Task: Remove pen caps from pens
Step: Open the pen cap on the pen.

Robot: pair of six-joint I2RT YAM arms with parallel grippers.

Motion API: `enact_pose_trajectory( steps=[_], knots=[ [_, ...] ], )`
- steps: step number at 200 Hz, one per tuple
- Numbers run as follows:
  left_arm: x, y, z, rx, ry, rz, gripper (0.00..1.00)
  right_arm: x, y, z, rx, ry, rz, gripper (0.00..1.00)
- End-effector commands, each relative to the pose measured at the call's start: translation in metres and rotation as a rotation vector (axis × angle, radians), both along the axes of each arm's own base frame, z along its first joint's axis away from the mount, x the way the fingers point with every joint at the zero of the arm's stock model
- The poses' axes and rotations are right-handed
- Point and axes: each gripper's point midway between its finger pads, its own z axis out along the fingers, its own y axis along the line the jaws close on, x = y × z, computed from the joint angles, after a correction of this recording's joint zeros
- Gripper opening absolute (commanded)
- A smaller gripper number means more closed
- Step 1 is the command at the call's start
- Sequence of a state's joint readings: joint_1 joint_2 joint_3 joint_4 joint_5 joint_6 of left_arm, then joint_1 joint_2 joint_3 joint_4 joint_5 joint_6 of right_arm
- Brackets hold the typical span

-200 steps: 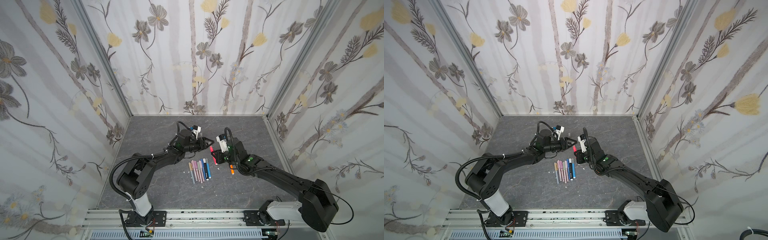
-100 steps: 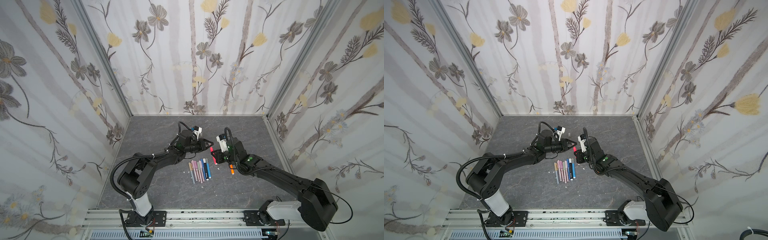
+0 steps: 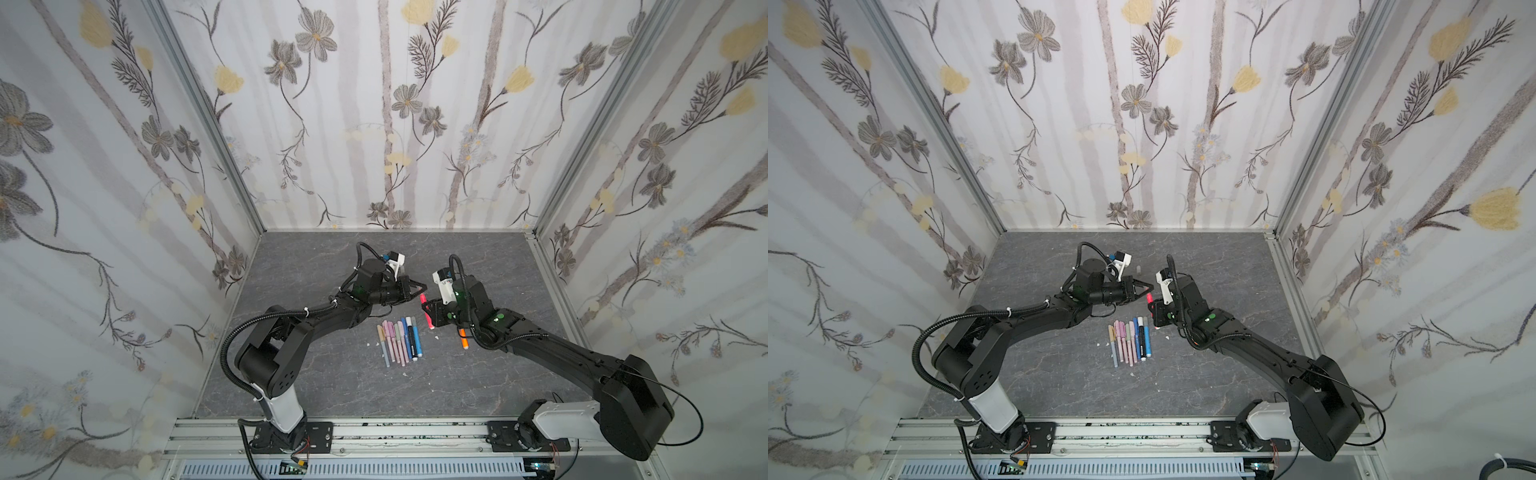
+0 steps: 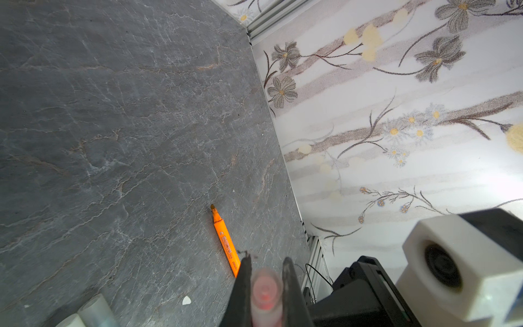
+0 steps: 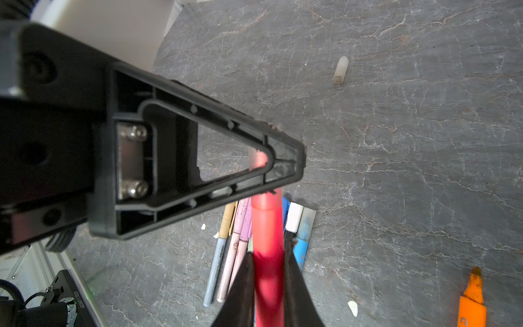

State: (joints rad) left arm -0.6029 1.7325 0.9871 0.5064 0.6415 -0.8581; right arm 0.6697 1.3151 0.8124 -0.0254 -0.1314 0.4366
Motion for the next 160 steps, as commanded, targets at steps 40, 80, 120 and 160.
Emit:
enact_pose_trajectory(
  steps=[40,80,120,160],
  knots=[
    [-0.002,-0.008,0.021,-0.103,0.094,-0.021,0.00,0.007,0.001,0.018,0.107,-0.125,-0.007,0.24],
    [-0.002,-0.009,0.019,-0.100,0.129,-0.023,0.00,0.007,0.001,0.024,0.131,-0.159,-0.007,0.18],
    [-0.001,-0.008,0.015,-0.087,0.132,-0.017,0.00,0.006,-0.004,0.022,0.125,-0.168,-0.024,0.00],
    [0.023,0.009,-0.006,-0.017,0.121,0.042,0.00,-0.006,-0.013,0.017,0.100,-0.144,-0.023,0.00]
  ],
)
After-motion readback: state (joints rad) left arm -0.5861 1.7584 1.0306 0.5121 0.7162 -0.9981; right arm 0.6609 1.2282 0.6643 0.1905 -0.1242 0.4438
